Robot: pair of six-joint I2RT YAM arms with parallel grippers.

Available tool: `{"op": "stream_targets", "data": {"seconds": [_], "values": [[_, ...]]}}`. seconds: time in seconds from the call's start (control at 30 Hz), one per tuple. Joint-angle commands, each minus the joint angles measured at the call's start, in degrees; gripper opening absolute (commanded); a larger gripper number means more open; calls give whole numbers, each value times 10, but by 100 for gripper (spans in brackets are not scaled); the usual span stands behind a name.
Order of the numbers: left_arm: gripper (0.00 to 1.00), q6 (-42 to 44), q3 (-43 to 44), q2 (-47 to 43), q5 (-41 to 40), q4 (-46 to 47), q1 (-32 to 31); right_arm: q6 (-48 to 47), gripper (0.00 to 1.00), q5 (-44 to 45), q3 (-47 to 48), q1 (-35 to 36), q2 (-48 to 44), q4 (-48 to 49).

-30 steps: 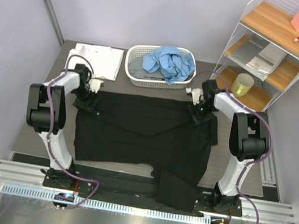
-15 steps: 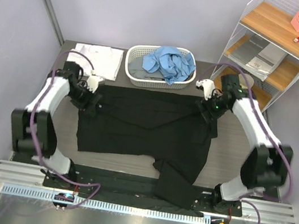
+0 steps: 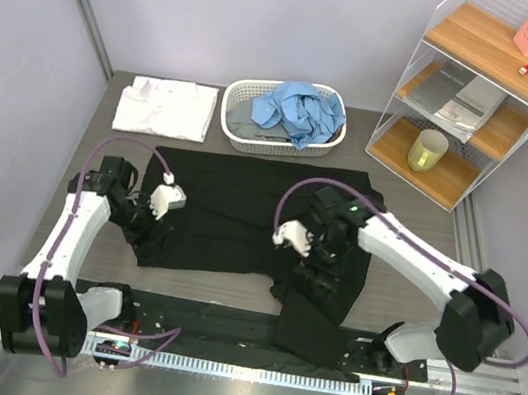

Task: Fold and stack the long sleeve shirts
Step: Fold the shirt

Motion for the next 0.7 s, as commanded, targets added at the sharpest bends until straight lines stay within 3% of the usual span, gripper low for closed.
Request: {"op": "stream_targets", "data": {"seconds": [0.0,0.13,0.53,0.57,0.6,0.67], "values": [[75,35,-28,-41,5,23,0,8,61,42,-13,78,63,-21],[75,24,-32,-53,-1,34,-1,11,60,48,-14,117,108,-30],[75,-22,-29,-31,-12,86,0,-25,59,29,-24,119,182,-48],[75,-22,-28,-28,-11,89,0,-26,55,26,-22,119,184,-50],[75,-23,-27,-17,-10,89,0,-32,39,18,-20,119,187,-53],[73,-16,-23,-9,0,80,1,-34,19,8,-5,119,182,-66]]}}
